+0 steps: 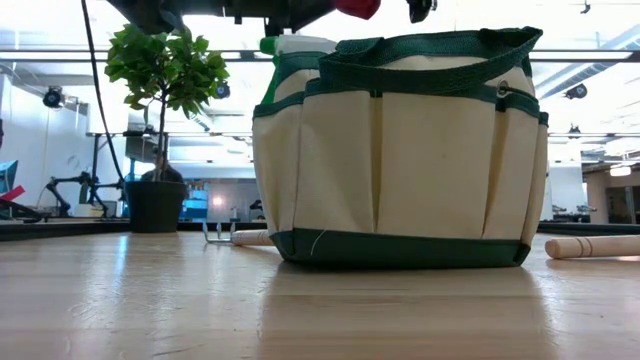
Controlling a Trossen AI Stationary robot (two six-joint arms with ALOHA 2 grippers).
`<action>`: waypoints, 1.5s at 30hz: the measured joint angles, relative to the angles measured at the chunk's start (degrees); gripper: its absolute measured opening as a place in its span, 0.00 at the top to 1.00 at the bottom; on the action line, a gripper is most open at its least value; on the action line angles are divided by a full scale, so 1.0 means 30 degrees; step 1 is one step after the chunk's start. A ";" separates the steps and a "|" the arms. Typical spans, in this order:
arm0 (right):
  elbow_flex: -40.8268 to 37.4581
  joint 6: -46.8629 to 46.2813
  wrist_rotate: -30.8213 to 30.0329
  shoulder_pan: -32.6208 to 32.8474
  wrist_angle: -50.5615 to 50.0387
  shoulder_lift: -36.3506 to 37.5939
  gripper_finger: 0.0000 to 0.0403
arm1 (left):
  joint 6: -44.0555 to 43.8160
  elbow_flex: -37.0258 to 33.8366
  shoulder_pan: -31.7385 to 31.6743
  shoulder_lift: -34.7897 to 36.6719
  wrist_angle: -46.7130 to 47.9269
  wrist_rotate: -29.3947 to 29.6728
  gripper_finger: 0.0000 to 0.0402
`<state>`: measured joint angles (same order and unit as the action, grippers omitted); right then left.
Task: Pick & Place Garden tools in Gardening bag
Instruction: Put the gardening gloves into the gardening bag
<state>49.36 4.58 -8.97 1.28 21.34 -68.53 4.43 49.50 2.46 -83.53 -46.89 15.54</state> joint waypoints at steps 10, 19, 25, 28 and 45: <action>0.0006 0.0050 -0.0021 0.0000 -0.1667 0.0716 0.93 | -0.1210 -0.0015 0.0007 0.0423 0.0553 0.0841 0.38; 0.0007 -0.0301 -0.1512 0.0261 -0.5047 0.3750 0.93 | -0.1821 -0.0015 0.0007 0.3229 0.4664 0.0819 0.37; -0.0385 -0.2079 -0.1421 0.1527 -0.7771 0.4364 0.93 | -0.1653 -0.0015 0.0007 0.4636 0.6421 0.0804 0.37; -0.0797 -0.2795 -0.1420 0.2534 -0.7815 0.4313 0.93 | -0.1640 -0.0015 0.0007 0.4944 0.6668 0.0802 0.37; -0.4701 -0.8302 -0.2154 0.7116 -0.0442 0.1067 0.93 | -0.2106 -0.0022 0.0000 0.5034 0.7843 0.0833 0.37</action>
<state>35.26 -20.32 -15.43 22.63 20.02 -65.33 -1.89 49.43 2.46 -68.42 -23.37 18.04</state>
